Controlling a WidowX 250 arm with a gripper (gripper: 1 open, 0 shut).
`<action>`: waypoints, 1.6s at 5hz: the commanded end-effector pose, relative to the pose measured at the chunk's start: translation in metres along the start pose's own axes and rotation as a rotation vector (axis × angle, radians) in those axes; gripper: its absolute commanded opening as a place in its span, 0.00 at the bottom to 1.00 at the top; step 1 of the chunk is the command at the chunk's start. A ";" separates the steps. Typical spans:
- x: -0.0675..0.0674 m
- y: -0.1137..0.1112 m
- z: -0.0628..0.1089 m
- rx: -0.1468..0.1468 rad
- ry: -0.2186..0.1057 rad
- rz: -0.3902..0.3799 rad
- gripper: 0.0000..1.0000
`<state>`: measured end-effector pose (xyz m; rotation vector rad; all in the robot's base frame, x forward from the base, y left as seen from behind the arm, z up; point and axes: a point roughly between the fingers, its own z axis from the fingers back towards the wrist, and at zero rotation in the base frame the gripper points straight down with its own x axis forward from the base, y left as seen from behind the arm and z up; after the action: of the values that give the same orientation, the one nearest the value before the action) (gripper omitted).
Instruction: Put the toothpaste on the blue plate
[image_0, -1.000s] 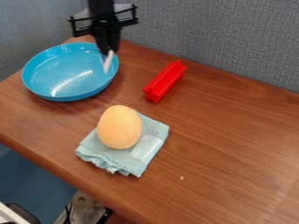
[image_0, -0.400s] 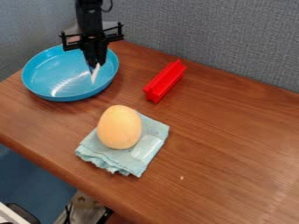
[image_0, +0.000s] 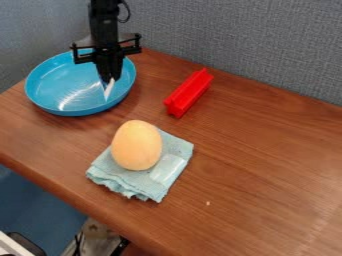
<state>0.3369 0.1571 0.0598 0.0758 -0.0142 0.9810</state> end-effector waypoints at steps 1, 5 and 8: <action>0.014 0.006 0.011 -0.007 -0.050 0.026 1.00; 0.018 0.009 0.003 0.014 -0.037 0.017 1.00; 0.019 0.010 -0.002 0.023 -0.029 0.011 1.00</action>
<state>0.3364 0.1655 0.0405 0.1010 0.0288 0.9799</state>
